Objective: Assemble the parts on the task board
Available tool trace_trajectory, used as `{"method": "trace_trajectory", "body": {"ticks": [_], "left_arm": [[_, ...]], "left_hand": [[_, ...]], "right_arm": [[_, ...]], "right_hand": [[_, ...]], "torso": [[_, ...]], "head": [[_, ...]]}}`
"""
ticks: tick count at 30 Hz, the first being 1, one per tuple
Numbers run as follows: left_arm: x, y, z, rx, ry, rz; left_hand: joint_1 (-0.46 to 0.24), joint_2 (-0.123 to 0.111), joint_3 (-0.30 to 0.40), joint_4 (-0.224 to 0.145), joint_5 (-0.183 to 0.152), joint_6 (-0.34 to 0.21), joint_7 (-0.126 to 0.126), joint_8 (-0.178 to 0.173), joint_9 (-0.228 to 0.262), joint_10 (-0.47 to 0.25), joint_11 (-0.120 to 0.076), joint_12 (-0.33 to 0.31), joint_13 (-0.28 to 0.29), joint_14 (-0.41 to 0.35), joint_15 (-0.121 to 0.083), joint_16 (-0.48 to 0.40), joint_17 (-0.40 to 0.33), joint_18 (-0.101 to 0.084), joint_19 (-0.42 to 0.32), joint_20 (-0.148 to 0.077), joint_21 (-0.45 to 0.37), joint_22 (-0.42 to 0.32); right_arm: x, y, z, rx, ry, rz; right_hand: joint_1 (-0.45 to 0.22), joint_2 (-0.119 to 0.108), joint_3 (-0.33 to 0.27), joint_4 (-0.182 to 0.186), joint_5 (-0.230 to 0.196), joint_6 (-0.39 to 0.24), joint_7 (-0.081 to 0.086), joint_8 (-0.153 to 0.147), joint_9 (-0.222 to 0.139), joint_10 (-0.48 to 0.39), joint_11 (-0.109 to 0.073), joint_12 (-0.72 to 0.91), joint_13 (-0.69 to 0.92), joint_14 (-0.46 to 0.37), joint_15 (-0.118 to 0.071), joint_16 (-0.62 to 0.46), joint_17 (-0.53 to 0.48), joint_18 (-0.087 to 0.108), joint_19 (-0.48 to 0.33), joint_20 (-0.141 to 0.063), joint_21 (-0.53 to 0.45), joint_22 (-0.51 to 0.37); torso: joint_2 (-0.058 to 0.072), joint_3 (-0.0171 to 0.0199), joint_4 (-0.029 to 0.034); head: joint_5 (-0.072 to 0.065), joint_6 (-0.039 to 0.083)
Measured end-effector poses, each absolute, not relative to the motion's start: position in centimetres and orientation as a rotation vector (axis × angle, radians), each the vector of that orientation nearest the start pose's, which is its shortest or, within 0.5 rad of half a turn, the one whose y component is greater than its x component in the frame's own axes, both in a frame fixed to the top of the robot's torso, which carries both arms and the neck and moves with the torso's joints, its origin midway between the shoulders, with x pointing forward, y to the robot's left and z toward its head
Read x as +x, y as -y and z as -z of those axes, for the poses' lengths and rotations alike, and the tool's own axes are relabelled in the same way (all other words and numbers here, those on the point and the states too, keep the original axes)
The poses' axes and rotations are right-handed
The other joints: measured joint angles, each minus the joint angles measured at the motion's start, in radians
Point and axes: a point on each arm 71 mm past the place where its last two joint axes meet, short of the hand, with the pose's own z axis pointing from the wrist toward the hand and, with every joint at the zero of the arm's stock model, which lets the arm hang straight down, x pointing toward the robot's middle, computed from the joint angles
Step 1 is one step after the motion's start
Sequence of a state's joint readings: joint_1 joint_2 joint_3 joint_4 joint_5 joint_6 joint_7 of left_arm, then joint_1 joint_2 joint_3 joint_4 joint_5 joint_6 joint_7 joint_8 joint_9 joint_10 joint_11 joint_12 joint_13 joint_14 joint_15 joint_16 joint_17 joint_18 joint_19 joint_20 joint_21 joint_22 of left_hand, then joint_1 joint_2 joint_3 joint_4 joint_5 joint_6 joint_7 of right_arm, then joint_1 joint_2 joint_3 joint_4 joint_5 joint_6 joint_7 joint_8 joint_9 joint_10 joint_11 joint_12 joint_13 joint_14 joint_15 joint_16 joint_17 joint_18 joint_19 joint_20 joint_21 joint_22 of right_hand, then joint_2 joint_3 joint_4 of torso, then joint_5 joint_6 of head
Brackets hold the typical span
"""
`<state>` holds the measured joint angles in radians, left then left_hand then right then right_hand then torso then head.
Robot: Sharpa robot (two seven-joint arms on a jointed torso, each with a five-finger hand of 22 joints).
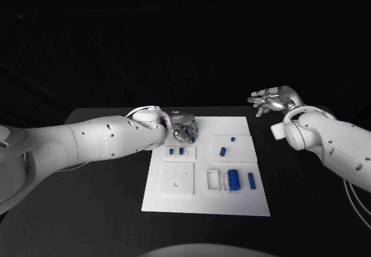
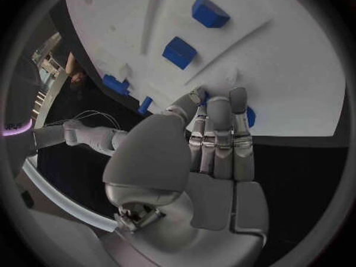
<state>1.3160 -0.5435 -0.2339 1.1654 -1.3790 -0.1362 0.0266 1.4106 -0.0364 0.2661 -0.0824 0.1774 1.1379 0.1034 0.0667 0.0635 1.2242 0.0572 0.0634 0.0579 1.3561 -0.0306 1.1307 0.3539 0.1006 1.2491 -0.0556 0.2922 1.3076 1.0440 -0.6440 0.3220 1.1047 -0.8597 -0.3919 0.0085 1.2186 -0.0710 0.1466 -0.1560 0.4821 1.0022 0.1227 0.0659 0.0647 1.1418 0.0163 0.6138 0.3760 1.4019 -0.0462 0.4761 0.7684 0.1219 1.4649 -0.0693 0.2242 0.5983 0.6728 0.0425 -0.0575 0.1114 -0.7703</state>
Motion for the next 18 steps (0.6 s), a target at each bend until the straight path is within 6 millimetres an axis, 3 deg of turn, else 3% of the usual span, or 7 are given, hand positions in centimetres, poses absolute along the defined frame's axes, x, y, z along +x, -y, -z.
{"method": "trace_trajectory", "body": {"ticks": [6, 18], "left_arm": [[53.66, -14.57, 21.72, 0.369, -1.864, 0.625], [53.66, -15.08, 21.75, 0.335, -1.867, 0.631]], "left_hand": [[0.001, 0.015, 0.000, 0.000, 0.004, 0.023, -0.005, -0.003, 0.001, 0.020, -0.010, 0.000, 0.000, 0.004, -0.003, 0.000, 0.001, 0.000, 0.000, 0.000, 0.000, 0.000], [-0.003, 0.021, -0.005, -0.005, 0.012, 0.033, -0.007, -0.006, 0.002, 0.025, -0.007, 0.000, 0.000, 0.007, -0.007, 0.000, 0.001, -0.001, 0.000, 0.000, 0.002, 0.000]], "right_arm": [[56.71, 25.48, 18.20, 0.753, -1.453, -0.885], [56.72, 25.52, 18.23, 0.753, -1.454, -0.884]], "right_hand": [[0.000, 0.000, 0.000, 0.000, 0.000, 0.000, 0.000, 0.000, 0.000, 0.000, 0.000, 0.000, 0.000, 0.000, 0.000, 0.000, 0.000, 0.000, 0.000, 0.000, 0.000, 0.001], [0.000, 0.000, 0.000, 0.000, 0.000, 0.000, 0.000, 0.000, 0.000, 0.000, 0.000, 0.000, 0.000, 0.000, 0.000, 0.000, 0.000, 0.000, 0.000, 0.000, 0.000, 0.001]], "torso": [[0.000, 0.0001, 0.0002], [0.000, -0.0001, 0.0000]], "head": [[0.000, -0.001], [0.001, -0.002]]}}
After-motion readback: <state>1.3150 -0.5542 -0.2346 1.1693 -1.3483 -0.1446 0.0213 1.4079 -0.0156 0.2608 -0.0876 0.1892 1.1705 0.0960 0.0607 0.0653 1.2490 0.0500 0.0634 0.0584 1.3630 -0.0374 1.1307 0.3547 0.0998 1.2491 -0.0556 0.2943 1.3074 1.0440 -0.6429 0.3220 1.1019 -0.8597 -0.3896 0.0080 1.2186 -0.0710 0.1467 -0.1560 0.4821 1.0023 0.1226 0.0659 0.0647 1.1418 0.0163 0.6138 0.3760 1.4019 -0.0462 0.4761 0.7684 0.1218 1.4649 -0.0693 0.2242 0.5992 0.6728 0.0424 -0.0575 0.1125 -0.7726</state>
